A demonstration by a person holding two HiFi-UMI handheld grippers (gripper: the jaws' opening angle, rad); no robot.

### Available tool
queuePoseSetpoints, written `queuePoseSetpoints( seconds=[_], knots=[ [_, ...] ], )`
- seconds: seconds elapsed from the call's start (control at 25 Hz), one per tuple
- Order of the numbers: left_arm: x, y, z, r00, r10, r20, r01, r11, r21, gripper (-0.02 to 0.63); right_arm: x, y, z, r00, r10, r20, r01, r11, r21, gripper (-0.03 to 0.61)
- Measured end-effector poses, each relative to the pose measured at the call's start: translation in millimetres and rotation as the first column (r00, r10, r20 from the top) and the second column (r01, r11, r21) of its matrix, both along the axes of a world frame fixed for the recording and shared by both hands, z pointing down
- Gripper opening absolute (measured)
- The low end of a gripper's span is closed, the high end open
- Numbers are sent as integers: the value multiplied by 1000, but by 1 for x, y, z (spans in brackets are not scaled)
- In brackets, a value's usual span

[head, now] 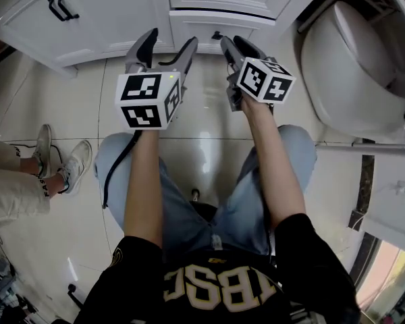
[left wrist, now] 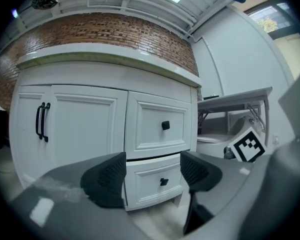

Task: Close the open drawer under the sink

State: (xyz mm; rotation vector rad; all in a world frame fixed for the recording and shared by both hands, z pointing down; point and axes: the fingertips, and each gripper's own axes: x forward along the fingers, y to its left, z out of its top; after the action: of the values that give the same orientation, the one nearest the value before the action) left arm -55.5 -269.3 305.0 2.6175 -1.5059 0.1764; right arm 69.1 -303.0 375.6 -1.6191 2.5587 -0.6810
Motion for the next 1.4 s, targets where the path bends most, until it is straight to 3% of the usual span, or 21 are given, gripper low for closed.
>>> queuePoseSetpoints(
  seconds=[0.2,0.4,0.64,0.88,1.04,1.4],
  knots=[
    [17,28,-13,999,39,-4,-39,999,19,344,6,43,-42,990,24,-141,-6,991,131,185],
    [34,58,-30,997,71,-22,-70,996,58,342,23,87,-77,984,88,-154,-55,976,209,255],
    [28,97,-49,998,55,-8,-54,993,104,327,32,137,-114,968,165,-188,-104,949,298,290],
    [14,132,-63,999,38,22,-41,987,153,325,21,175,-129,945,216,-245,-126,933,337,293],
    [0,142,-64,1000,11,2,-11,988,152,325,21,195,-131,921,238,-309,-121,927,355,293],
    [3,155,-70,1000,24,-3,-23,986,167,325,19,212,-143,925,239,-296,-117,919,376,293]
  ],
)
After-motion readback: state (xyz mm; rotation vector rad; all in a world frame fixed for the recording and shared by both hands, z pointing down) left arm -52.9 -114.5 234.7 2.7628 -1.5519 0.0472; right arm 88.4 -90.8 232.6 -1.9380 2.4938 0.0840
